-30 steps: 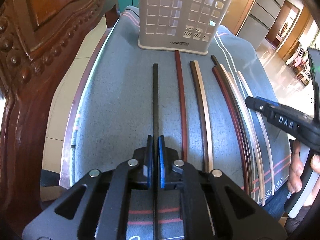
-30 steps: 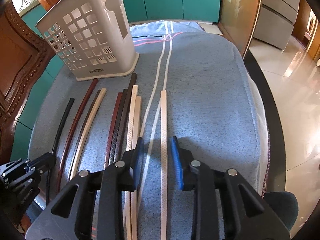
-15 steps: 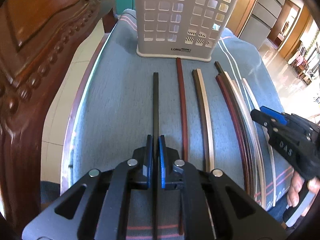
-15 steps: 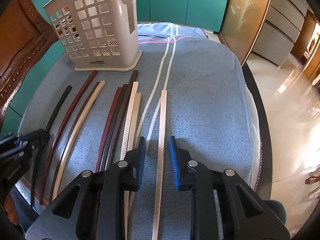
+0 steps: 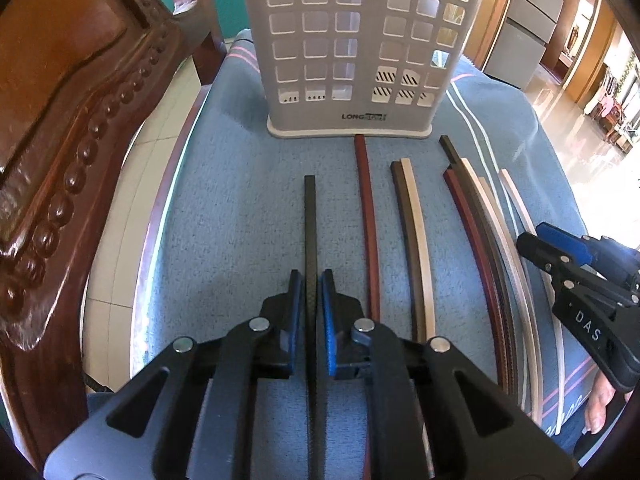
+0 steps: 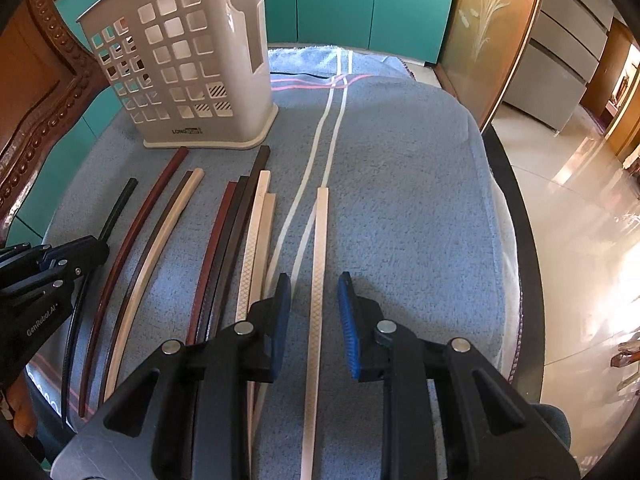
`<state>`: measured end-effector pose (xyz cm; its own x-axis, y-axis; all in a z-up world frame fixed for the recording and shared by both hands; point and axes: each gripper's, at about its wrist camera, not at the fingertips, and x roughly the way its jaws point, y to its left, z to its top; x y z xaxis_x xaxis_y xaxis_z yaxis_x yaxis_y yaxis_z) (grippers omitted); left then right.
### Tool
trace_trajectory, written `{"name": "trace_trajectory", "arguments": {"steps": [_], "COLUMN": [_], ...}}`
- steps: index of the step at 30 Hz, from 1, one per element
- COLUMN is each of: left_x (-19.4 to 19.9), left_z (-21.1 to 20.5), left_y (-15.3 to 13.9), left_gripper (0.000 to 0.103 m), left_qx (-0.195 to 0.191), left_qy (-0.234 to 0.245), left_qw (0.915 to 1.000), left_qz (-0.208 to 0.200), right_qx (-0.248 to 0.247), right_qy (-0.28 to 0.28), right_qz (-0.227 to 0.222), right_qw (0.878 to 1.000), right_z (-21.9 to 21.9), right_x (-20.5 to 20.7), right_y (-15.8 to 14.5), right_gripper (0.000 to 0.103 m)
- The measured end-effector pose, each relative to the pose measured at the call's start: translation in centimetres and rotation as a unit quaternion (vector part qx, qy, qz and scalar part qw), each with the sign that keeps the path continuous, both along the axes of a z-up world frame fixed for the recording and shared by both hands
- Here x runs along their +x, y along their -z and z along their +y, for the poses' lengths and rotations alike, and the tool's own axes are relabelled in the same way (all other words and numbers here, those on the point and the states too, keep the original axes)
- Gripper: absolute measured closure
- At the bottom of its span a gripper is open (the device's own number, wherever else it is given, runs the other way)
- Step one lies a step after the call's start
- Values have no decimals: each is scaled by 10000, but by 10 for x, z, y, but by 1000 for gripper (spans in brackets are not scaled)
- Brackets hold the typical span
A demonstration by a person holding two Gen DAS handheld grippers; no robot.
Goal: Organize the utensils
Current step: 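Lift the black chopstick with the left gripper while the right gripper lifts the pale chopstick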
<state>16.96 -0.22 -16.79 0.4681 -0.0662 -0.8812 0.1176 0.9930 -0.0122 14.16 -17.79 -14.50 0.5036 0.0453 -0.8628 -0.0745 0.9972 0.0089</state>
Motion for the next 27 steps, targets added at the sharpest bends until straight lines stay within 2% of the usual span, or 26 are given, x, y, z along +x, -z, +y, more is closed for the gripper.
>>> {"name": "trace_trajectory", "arguments": {"steps": [23,25,26,27], "left_x": [-4,-5,-5,-4], "left_z": [-12,-10,-9,-8], "left_y": [2,2,2,2], "left_gripper": [91,91,91,92], "left_qx": [57,47,12,-10], "left_qy": [6,19,9,2], "left_qw": [10000,10000,10000,10000], "left_qz": [-45,-41,-21,-6], "right_qx": [0,12,57,150], "right_qy": [-18,-16,-44,-69], "right_qz": [-41,-49,-45,-26], "right_qw": [10000,10000,10000,9999], "right_z": [2,1,1,0], "right_x": [1,0,0,0], "right_y": [1,1,1,0], "right_gripper": [75,85,96,96]}}
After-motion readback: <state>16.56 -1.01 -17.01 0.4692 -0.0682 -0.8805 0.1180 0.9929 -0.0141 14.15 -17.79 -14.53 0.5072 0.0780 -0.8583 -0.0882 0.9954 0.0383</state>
